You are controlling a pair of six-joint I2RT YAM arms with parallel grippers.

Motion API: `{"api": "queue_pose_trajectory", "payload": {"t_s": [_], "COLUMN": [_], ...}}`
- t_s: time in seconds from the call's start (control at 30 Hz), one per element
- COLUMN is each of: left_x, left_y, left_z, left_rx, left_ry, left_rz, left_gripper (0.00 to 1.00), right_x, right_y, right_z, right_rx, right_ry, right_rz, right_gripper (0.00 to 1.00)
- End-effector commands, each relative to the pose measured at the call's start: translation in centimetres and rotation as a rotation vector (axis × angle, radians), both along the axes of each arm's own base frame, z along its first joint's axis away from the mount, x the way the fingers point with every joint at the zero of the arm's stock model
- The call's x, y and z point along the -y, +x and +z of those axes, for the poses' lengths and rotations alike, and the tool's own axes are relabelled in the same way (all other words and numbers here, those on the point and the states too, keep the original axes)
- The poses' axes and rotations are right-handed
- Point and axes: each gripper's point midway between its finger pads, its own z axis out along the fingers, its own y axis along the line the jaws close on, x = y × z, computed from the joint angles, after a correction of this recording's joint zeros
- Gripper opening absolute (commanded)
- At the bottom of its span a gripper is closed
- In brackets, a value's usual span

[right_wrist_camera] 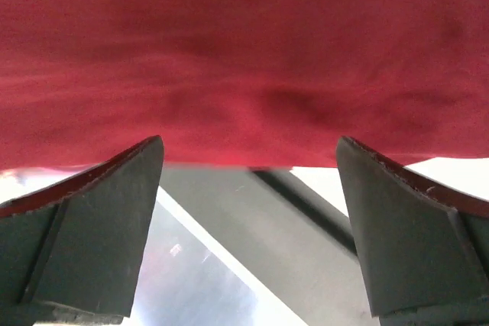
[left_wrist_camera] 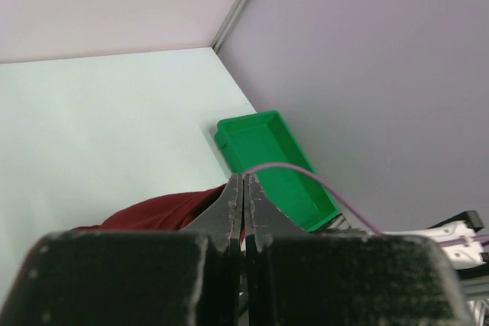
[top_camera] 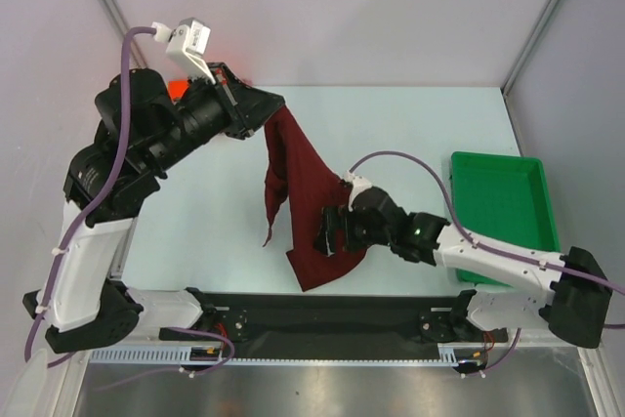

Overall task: Fold and stack the t-shirts
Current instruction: Flatten the tshirt out

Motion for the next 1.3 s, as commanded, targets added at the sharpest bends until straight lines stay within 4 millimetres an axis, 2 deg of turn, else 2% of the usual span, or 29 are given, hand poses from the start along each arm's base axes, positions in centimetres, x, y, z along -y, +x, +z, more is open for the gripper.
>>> {"api": "queue_pose_trajectory", "payload": {"t_s": [0.0, 0.03, 0.07, 0.13, 0.17, 0.2, 0.23, 0.27, 0.3, 0.37, 0.4, 0.43, 0.53, 0.57, 0.67, 0.7, 0.73, 0.8, 0.83, 0.9, 0.97, 1.0, 1.07, 1.1, 1.13, 1.17, 1.2, 1.23, 1.27], "left_x": [-0.6, -0.9, -1.0, -1.5, -1.7, -2.1, -2.7, -3.1, -3.8, -5.2, -6.1, -6.8, -9.1, -9.9, -12.3, -12.9, -13.7, -14.7, -15.2, -15.7, -15.9, -15.4, -14.5, -13.8, -13.2, -12.2, -11.4, -10.9, -10.9], "left_y": [-1.7, -2.2, -2.6, -3.5, -3.8, -4.3, -4.8, -5.0, -5.0, -5.3, -4.8, -4.9, -4.7, -4.7, -4.8, -5.1, -4.9, -4.9, -5.0, -4.5, -3.8, -3.1, -1.4, -0.5, 0.3, 2.0, 2.9, 3.8, 6.2], "left_z": [3.9, 4.5, 5.0, 5.9, 6.0, 6.6, 6.9, 6.9, 7.1, 6.5, 6.0, 5.7, 3.7, 3.0, 1.1, 0.5, 0.2, -0.8, -1.1, -2.2, -3.5, -5.0, -7.1, -9.0, -10.3, -12.3, -15.0, -16.7, -19.1], "left_rx": [0.071, 0.082, 0.088, 0.097, 0.097, 0.108, 0.118, 0.120, 0.134, 0.131, 0.133, 0.133, 0.117, 0.111, 0.102, 0.103, 0.104, 0.089, 0.087, 0.073, 0.047, 0.018, -0.051, -0.093, -0.124, -0.174, -0.227, -0.265, -0.336], "left_ry": [-0.111, -0.129, -0.145, -0.175, -0.179, -0.190, -0.197, -0.196, -0.191, -0.162, -0.133, -0.117, -0.041, -0.019, 0.039, 0.057, 0.071, 0.115, 0.125, 0.173, 0.221, 0.259, 0.305, 0.355, 0.393, 0.457, 0.514, 0.543, 0.573], "left_rz": [-0.036, -0.041, -0.051, -0.064, -0.068, -0.067, -0.064, -0.056, -0.031, 0.016, 0.069, 0.094, 0.189, 0.216, 0.303, 0.319, 0.356, 0.393, 0.408, 0.444, 0.477, 0.481, 0.518, 0.524, 0.524, 0.533, 0.515, 0.506, 0.524], "left_gripper": [0.00, 0.00, 0.00, 0.00, 0.00, 0.00, 0.00, 0.00, 0.00, 0.00, 0.00, 0.00, 0.00, 0.00, 0.00, 0.00, 0.00, 0.00, 0.00, 0.00, 0.00, 0.00, 0.00, 0.00, 0.00, 0.00, 0.00, 0.00, 0.00], "right_x": [-2.3, -1.8, -1.9, -2.2, -2.7, -2.1, -2.6, -2.8, -1.2, 0.2, 1.6, 3.6, 5.9, 7.3, 8.3, 8.3, 8.5, 9.5, 9.7, 10.1, 9.9, 9.3, 7.1, 6.5, 5.3, 5.3, 5.1, 5.3, 5.9], "right_y": [4.6, 5.1, 5.9, 7.3, 8.4, 9.3, 9.6, 10.4, 11.6, 13.7, 13.8, 14.7, 14.5, 14.4, 11.1, 9.1, 8.1, 5.3, 4.4, 3.0, 3.4, 4.1, 6.7, 7.7, 10.3, 11.2, 12.8, 15.5, 16.6], "right_z": [2.4, 0.9, 0.9, -0.8, 0.4, -0.1, -0.6, 0.7, 0.4, 3.7, 4.2, 6.6, 12.0, 14.3, 18.5, 17.8, 20.2, 20.6, 22.1, 23.1, 23.0, 22.7, 19.2, 18.0, 14.2, 12.8, 12.7, 9.5, 8.6], "right_rx": [0.279, 0.282, 0.289, 0.280, 0.294, 0.294, 0.289, 0.318, 0.325, 0.355, 0.363, 0.398, 0.435, 0.453, 0.461, 0.393, 0.408, 0.345, 0.354, 0.351, 0.342, 0.312, 0.173, 0.107, -0.004, -0.057, -0.047, -0.124, -0.171], "right_ry": [0.167, 0.169, 0.186, 0.120, 0.116, 0.083, 0.080, 0.087, 0.026, 0.006, -0.060, -0.053, -0.019, 0.015, 0.023, 0.001, 0.027, 0.021, 0.047, 0.070, 0.084, 0.115, 0.109, 0.119, 0.062, 0.023, 0.011, -0.021, -0.038], "right_rz": [-0.164, -0.216, -0.254, -0.281, -0.306, -0.335, -0.299, -0.292, -0.345, -0.400, -0.388, -0.430, -0.376, -0.371, -0.243, -0.167, -0.150, -0.102, -0.087, -0.057, -0.050, -0.019, 0.032, 0.050, 0.043, 0.031, 0.015, -0.025, -0.057], "right_gripper": [0.98, 0.96, 0.89, 0.76, 0.54, 0.44, 0.31, 0.05, 0.00, 0.00, 0.00, 0.00, 0.00, 0.00, 0.00, 0.00, 0.00, 0.00, 0.00, 0.00, 0.00, 0.00, 0.00, 0.01, 0.00, 0.02, 0.07, 0.19, 0.28]}}
